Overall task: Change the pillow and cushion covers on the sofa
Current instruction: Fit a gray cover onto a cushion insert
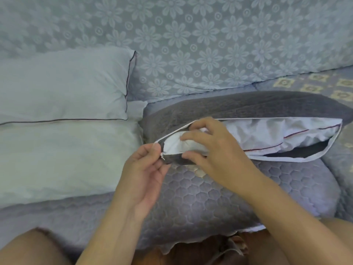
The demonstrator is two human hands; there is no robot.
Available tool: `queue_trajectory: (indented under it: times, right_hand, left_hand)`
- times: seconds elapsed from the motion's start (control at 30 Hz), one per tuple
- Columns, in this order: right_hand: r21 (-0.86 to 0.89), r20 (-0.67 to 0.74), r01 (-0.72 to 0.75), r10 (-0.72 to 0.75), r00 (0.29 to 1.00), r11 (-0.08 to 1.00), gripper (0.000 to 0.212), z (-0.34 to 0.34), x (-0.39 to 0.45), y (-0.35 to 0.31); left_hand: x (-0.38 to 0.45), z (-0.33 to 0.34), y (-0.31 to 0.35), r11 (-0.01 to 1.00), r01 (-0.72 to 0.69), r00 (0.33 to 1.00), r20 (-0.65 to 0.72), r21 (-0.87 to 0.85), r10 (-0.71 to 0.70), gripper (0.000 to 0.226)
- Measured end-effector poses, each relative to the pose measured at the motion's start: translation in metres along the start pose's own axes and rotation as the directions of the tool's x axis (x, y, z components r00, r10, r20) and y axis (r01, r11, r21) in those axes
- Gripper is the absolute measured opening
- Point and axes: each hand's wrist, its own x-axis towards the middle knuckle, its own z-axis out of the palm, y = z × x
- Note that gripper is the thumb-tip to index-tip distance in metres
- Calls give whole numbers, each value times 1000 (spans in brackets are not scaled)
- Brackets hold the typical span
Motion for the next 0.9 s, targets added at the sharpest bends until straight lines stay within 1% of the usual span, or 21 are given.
queue_trajectory:
  times: [0.03, 0.07, 0.1, 0.17, 0.2, 0.23, 0.3, 0.37, 0.4, 0.5, 0.53, 0.6, 0.63, 0.7, 0.73, 0.8, 0.9]
  right_hand:
    - [90, -5, -67, 68, 998, 994, 33, -4, 4, 1]
    - [140, 15, -113, 113, 994, 984, 32, -7, 8, 3]
    - [125, 45, -126, 121, 992, 984, 32, -9, 10, 4]
    - [-37, 65, -37, 39, 997, 999, 31, -8, 10, 3]
    - [-136, 69, 32, -22, 997, 990, 31, -6, 9, 1]
    - [-226, 77, 88, -72, 994, 970, 30, -4, 8, -2]
    - [-339, 67, 151, -137, 988, 929, 27, 1, 9, -6]
    - [-372, -24, 155, -177, 984, 915, 18, 7, 10, -10]
    - [-368, -88, 144, -189, 978, 918, 16, 11, 9, -10]
    - [-354, -227, 136, -226, 947, 925, 18, 17, 5, -8]
    - [-345, -265, 132, -231, 936, 929, 18, 15, 3, -7]
    - [-300, -358, 105, -214, 909, 948, 19, 8, 2, -4]
    - [-267, -412, 75, -184, 892, 961, 21, 3, 2, -1]
    - [-182, -501, 9, -100, 860, 983, 24, -8, 4, 5]
    - [-123, -536, -19, -50, 843, 992, 23, -15, 4, 8]
    - [15, -603, -89, 80, 794, 996, 21, -32, 3, 16]
    - [147, -629, -199, 247, 737, 969, 19, -53, 0, 24]
  left_hand:
    - [1, -1, -4, 996, 29, 999, 32, -81, -26, 6]
    - [1, -3, -9, 987, 55, 997, 57, -150, -47, 9]
    - [2, -6, -13, 977, 76, 995, 76, -201, -62, 13]
    - [4, -10, -16, 969, 92, 991, 113, -231, -67, 24]
    - [4, -12, -15, 976, 80, 990, 128, -203, -54, 27]
    - [3, -11, -13, 988, 51, 990, 136, -143, -31, 24]
    - [-1, -7, -8, 999, -44, 990, 134, 18, 41, 8]
    - [-6, -1, -3, 982, -127, 988, 107, 137, 112, 8]
    - [-8, 1, 0, 973, -144, 988, 78, 181, 131, 11]
    - [4, 2, 10, 928, -139, 981, -78, 346, 176, 21]
    - [15, 0, 12, 896, -127, 975, -113, 425, 192, 23]
    - [45, -6, 14, 812, -88, 971, -133, 576, 199, 21]
    - [64, -8, 15, 754, -88, 968, -121, 650, 218, 20]
    - [104, -9, 17, 605, -121, 952, -81, 787, 295, 23]
    - [122, -10, 19, 542, -125, 938, -79, 831, 337, 28]
    - [156, -16, 23, 452, -100, 914, -98, 886, 394, 35]
    - [194, -23, 28, 336, -28, 912, -114, 942, 395, 29]
